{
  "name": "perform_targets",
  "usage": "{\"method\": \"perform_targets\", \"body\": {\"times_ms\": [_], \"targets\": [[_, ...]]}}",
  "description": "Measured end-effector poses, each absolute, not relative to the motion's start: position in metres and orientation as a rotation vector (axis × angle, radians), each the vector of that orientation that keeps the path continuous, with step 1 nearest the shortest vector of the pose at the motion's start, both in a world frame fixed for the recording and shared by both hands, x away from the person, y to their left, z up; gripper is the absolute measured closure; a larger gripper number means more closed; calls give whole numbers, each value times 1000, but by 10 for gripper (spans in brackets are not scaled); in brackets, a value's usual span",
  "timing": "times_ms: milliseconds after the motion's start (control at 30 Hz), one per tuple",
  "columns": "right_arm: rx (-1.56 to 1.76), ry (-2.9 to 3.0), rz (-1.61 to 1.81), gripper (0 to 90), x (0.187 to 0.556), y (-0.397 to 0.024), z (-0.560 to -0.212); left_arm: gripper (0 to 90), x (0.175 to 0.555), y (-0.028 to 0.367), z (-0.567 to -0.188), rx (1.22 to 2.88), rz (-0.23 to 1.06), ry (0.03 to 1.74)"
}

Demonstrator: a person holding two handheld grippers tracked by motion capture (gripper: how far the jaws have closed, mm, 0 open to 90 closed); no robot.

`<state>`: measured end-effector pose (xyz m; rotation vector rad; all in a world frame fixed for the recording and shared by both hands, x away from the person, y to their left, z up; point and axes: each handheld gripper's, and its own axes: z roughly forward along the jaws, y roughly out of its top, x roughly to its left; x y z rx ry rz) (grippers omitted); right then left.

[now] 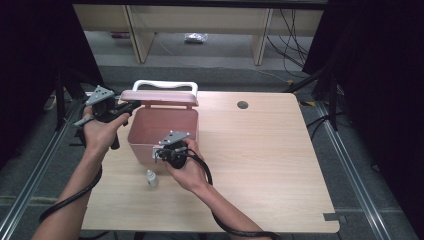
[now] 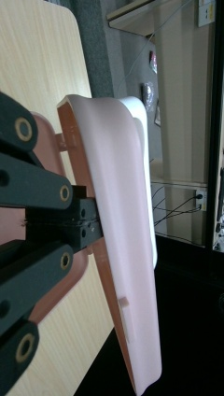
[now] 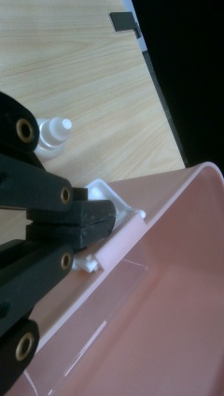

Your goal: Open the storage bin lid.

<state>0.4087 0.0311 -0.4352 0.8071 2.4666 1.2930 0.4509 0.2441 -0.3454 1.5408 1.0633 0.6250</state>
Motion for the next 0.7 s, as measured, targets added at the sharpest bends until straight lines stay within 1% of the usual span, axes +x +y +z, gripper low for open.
{"method": "perform_targets", "body": {"times_ms": [467,700], "targets": [[771,2463,1290,900,410,31,-436,898,470,240,-339,1478,637,1086],[793,2460,1296,900,408,31,-436,898,477,241,-342,1437,677,1106]]}}
